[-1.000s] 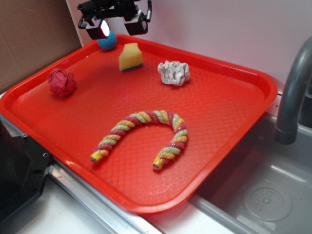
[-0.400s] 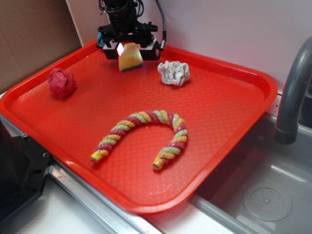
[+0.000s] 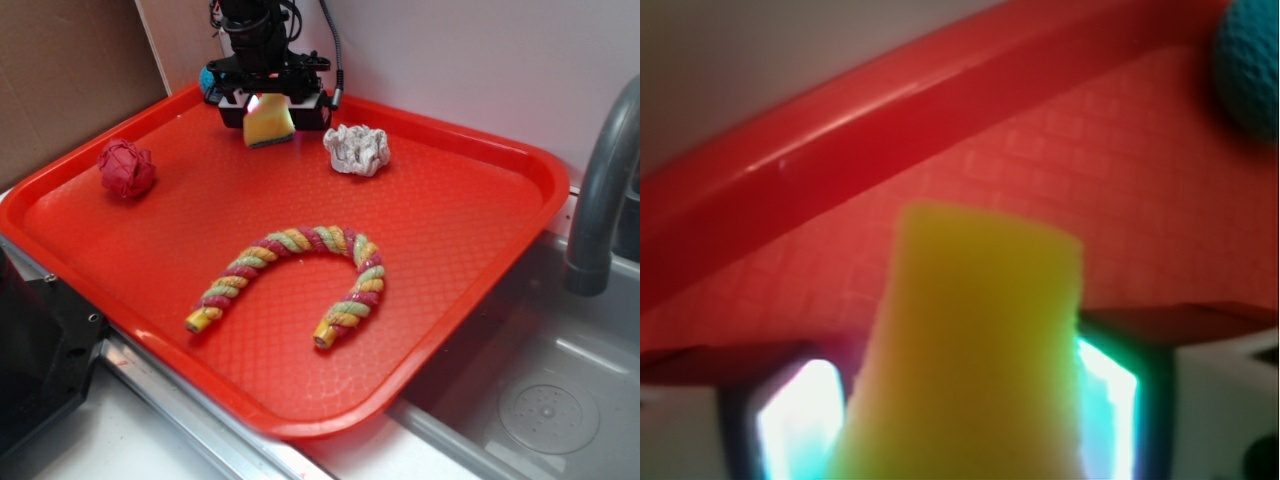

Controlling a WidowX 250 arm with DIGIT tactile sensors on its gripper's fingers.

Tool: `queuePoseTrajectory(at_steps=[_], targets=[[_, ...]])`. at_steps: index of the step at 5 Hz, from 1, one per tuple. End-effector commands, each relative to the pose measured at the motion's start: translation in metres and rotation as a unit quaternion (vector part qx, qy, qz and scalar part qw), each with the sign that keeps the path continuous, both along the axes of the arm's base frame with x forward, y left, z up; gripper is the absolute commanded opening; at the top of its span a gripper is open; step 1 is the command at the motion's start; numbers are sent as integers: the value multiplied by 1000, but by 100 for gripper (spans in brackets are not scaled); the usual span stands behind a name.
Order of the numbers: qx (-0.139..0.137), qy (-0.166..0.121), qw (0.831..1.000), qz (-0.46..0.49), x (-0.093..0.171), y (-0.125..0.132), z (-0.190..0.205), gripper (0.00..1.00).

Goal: Grab the green sponge.

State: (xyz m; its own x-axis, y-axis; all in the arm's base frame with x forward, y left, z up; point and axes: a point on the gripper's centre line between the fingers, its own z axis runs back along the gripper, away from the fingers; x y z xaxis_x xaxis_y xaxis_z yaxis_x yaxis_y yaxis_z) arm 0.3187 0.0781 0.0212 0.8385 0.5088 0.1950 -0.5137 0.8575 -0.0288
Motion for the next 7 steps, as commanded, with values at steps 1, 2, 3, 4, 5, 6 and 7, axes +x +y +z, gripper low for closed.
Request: queuePoseTrajectory(at_steps=[1,2,3,4,5,6,7], targets=[[12,12,1000,-15,-14,11,30,0],[13,10,999,-51,-30,2,60,0],[-7,4,995,-98,-62,-21,110,0],[-5,-1,988,-152,-84,-32,155,0],[9,13,979,-203,-103,-49,181,0],[-10,51,970,-239,-117,-66,195,0],[-3,48,969,-244,-124,-70,198,0]])
